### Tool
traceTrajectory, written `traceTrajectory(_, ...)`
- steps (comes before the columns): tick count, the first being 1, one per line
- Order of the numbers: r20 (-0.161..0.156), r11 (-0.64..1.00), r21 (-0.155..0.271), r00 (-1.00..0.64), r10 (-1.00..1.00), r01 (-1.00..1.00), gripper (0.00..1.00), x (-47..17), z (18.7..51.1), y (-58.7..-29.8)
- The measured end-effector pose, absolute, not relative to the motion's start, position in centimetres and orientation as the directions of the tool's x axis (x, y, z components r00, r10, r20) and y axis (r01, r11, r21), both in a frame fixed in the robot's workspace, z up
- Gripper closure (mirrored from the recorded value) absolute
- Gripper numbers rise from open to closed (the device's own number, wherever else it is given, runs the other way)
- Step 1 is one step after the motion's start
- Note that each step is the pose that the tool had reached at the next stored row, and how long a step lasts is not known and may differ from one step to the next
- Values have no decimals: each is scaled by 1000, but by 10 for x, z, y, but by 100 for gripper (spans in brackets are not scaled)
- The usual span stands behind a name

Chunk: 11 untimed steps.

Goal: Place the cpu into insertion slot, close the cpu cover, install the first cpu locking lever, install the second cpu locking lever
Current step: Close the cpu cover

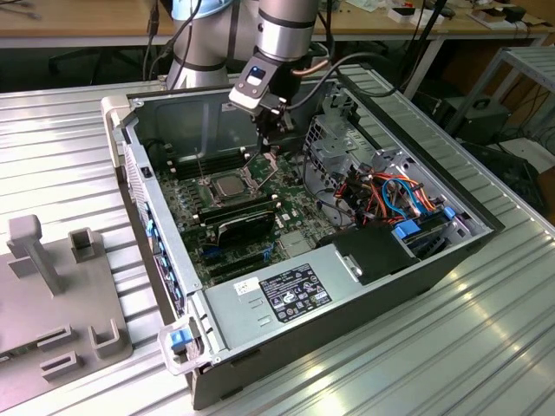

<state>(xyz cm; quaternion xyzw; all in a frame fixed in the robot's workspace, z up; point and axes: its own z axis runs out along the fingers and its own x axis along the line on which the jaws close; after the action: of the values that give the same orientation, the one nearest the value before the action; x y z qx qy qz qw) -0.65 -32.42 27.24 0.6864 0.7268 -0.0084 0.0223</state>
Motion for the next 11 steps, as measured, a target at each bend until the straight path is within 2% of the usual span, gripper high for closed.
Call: traceTrajectory(11,-44,57,18,-57,997,998,89,20,272,-320)
